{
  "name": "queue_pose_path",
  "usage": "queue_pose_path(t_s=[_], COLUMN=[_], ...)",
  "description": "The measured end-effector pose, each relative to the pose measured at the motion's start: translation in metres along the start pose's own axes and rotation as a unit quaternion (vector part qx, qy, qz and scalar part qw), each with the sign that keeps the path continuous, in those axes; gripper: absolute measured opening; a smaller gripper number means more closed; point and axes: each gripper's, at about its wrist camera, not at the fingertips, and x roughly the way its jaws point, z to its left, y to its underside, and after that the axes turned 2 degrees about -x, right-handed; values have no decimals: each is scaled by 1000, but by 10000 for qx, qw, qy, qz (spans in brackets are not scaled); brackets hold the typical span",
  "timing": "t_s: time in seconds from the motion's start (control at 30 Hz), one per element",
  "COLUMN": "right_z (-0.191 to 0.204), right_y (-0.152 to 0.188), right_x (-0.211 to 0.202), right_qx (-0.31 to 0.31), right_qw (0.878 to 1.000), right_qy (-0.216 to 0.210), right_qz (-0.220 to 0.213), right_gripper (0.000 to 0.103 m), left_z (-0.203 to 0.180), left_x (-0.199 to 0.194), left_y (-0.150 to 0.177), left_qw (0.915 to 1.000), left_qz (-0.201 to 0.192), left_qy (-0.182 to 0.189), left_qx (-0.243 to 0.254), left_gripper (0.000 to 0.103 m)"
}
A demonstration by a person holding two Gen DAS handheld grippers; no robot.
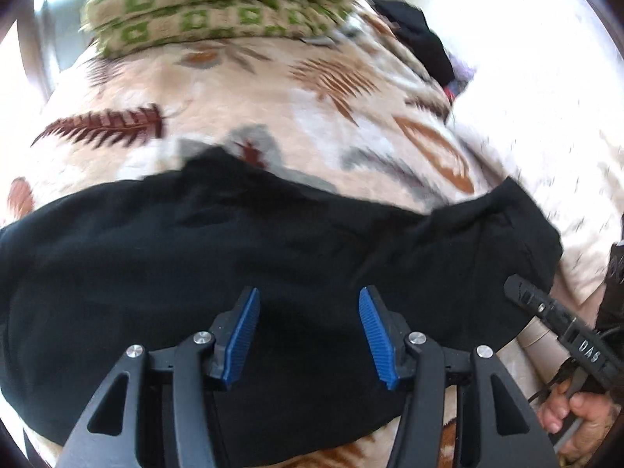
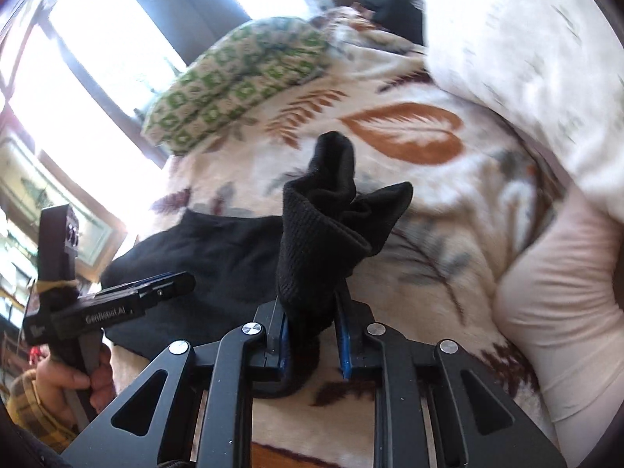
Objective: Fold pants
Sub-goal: 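Fold the held hem over the pants with the right gripper while the left gripper holds the pants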
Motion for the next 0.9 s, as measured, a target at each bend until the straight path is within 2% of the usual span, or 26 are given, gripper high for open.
queue_pose_path(t_s=[0.13, 0.33, 0.47, 0.5, 0.53, 0.57, 0.6, 0.67, 0.8, 0.9], right_z=[30, 80, 113, 121, 128, 130, 131, 129, 110, 95], right_y=[-5, 6, 22, 27, 33, 36, 39, 41, 42, 42], right_x=[15, 55, 82, 90, 101, 107, 110, 102, 72, 51], right_qx=[-307, -589, -970, -1114, -1266, -1320, -1364, -1376, -1135, -1061], right_qw=[9991, 9947, 9890, 9861, 9827, 9809, 9793, 9783, 9792, 9848], right_qy=[-300, -785, -964, -1030, -1034, -1029, -1057, -1213, -1431, -1201], right_qz=[44, 317, 569, 673, 875, 987, 1054, 961, 886, 664], right_gripper=[18, 18, 19, 21, 28, 40, 44, 57, 57, 57], left_z=[34, 73, 88, 90, 91, 92, 91, 86, 64, 40], left_x=[-19, -38, -41, -39, -36, -35, -33, -30, -28, -31], left_y=[-7, -9, -6, -6, -5, -5, -4, -2, -4, -8], left_qw=[9993, 9977, 9972, 9971, 9969, 9968, 9966, 9969, 9984, 9990], left_qz=[-101, -229, -227, -209, -182, -148, -131, -125, -175, -262], left_qy=[156, 43, -11, -11, 11, 40, 81, 151, 197, 294], left_qx=[-329, -638, -714, -733, -761, -789, -806, -763, -499, -197], left_gripper=[69, 70, 70, 70, 70, 70, 70, 70, 70, 70])
